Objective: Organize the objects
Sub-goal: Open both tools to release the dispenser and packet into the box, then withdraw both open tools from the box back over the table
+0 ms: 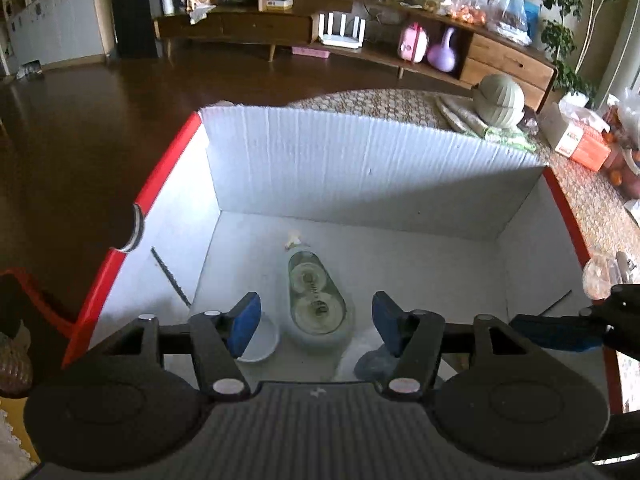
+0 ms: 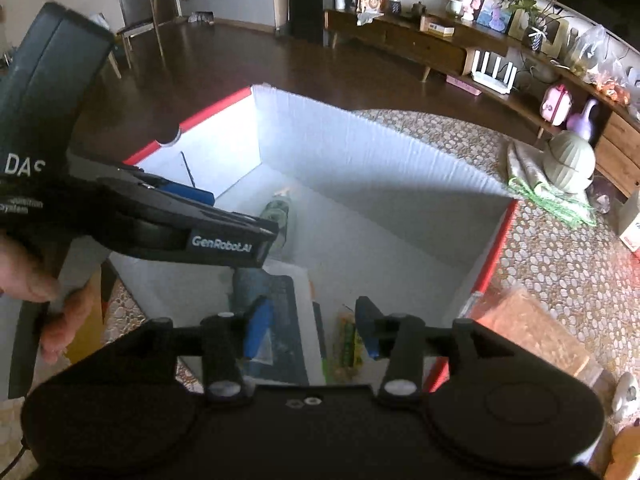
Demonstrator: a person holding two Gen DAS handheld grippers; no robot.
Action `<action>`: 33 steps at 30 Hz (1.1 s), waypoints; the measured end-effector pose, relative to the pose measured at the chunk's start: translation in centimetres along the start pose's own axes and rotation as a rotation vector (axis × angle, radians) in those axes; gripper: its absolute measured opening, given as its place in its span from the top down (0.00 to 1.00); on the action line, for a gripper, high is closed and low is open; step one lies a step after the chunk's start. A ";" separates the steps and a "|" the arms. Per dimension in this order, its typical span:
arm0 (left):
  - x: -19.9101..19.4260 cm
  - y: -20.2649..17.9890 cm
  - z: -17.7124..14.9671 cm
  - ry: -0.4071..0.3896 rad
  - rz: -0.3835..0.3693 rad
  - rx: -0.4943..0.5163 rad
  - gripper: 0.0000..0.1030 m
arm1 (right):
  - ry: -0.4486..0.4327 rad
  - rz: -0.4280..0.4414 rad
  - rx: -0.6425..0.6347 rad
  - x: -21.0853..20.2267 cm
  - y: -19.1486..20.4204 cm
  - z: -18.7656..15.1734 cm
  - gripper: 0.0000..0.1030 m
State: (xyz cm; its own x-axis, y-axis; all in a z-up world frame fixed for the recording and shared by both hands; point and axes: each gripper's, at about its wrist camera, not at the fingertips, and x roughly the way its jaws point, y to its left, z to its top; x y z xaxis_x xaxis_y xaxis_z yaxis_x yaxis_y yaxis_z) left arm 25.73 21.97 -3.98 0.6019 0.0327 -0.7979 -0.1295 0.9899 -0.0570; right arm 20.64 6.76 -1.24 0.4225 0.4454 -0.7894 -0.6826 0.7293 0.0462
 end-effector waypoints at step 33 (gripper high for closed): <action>-14.3 -6.7 -4.2 -0.240 -0.057 0.091 0.28 | -0.206 0.079 0.048 -15.0 -2.8 -6.0 0.15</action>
State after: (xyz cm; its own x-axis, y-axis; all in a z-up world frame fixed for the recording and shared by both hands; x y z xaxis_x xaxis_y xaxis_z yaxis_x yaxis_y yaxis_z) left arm 14.68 14.33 5.26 0.7773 -0.0027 -0.6291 -0.0250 0.9991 -0.0351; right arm 12.61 -5.05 6.85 0.4849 0.5950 -0.6409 -0.6911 0.7098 0.1361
